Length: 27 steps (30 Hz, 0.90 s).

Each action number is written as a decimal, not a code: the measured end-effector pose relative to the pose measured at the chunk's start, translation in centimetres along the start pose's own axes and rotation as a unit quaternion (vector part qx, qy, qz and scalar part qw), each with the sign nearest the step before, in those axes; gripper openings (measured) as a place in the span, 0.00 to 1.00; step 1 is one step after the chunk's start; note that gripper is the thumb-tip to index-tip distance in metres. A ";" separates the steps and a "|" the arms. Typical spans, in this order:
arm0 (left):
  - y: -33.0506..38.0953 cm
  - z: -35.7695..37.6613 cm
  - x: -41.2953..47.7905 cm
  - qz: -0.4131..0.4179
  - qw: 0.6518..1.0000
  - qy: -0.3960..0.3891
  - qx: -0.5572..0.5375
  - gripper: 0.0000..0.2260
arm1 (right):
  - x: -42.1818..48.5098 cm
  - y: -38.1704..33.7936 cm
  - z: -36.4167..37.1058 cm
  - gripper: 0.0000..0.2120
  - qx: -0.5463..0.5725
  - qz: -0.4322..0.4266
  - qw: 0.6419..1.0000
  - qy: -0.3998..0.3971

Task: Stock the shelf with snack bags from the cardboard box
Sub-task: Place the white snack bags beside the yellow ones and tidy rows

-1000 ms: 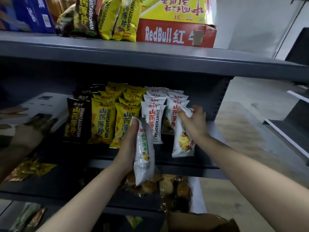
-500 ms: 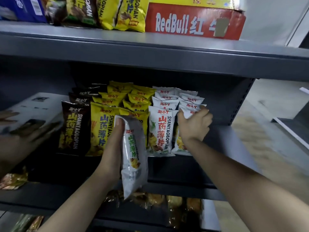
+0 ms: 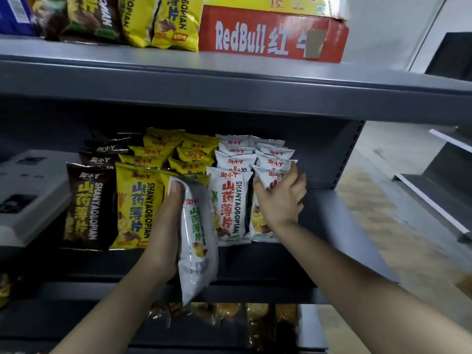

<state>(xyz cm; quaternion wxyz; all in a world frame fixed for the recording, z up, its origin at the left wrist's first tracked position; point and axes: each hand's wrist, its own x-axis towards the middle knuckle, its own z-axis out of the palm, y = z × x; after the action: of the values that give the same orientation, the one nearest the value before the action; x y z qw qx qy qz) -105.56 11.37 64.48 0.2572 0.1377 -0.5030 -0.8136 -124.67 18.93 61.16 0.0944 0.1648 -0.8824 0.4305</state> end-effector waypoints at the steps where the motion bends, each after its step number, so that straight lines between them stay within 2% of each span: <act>1: -0.1 0.1 0.0 -0.007 1.000 0.004 -0.001 0.29 | -0.7 0.6 -0.6 0.41 -0.031 -0.053 0.998 0.000; 3: -0.5 0.3 0.0 -0.009 1.000 0.002 0.020 0.29 | -2.0 2.1 -1.7 0.38 -0.127 -0.207 0.970 0.019; 5: -0.9 1.1 -0.1 0.007 0.999 0.007 0.050 0.23 | -2.4 3.5 -2.4 0.35 -0.221 -0.354 0.909 0.016; 7: -1.0 2.2 -0.4 0.033 0.995 0.027 0.086 0.19 | -2.0 4.4 -2.8 0.36 -0.293 -0.444 0.847 -0.001; 9: -1.5 2.5 -0.3 0.035 0.990 0.045 0.131 0.31 | -1.1 4.6 -3.1 0.39 -0.335 -0.465 0.819 -0.013; 12: -1.9 2.4 0.1 0.025 0.987 0.056 0.150 0.39 | 0.5 4.4 -2.7 0.41 -0.367 -0.433 0.823 -0.040; 16: -1.8 1.9 0.5 0.030 0.990 0.036 0.133 0.37 | 0.5 5.0 -1.6 0.38 -0.357 -0.405 0.840 -0.044; 18: -1.8 1.4 0.7 0.011 0.994 0.008 0.111 0.33 | 0.4 5.3 -1.3 0.36 -0.337 -0.402 0.851 -0.029; 20: -1.9 1.1 0.7 0.010 0.994 -0.003 0.111 0.23 | 0.6 5.4 -1.1 0.35 -0.327 -0.406 0.853 -0.020; 22: -2.2 1.2 0.6 0.019 0.993 0.019 0.117 0.13 | 0.6 5.3 -1.0 0.35 -0.327 -0.409 0.852 -0.026; 25: -2.5 1.4 0.5 0.024 0.991 0.042 0.127 0.08 | 0.2 5.2 -1.0 0.34 -0.323 -0.407 0.854 -0.039; 26: -2.3 1.7 0.6 0.017 0.991 0.037 0.126 0.11 | -0.1 5.2 -1.1 0.33 -0.312 -0.404 0.859 -0.037; 27: -2.2 1.7 0.8 0.011 0.991 0.035 0.126 0.21 | -0.4 5.1 -1.3 0.31 -0.295 -0.402 0.866 -0.031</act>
<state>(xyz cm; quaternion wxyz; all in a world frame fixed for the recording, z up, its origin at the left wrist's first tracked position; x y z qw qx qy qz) -107.64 13.02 63.29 0.2644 0.1916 -0.5934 -0.7357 -126.18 23.00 58.13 0.2756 0.4829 -0.8283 0.0698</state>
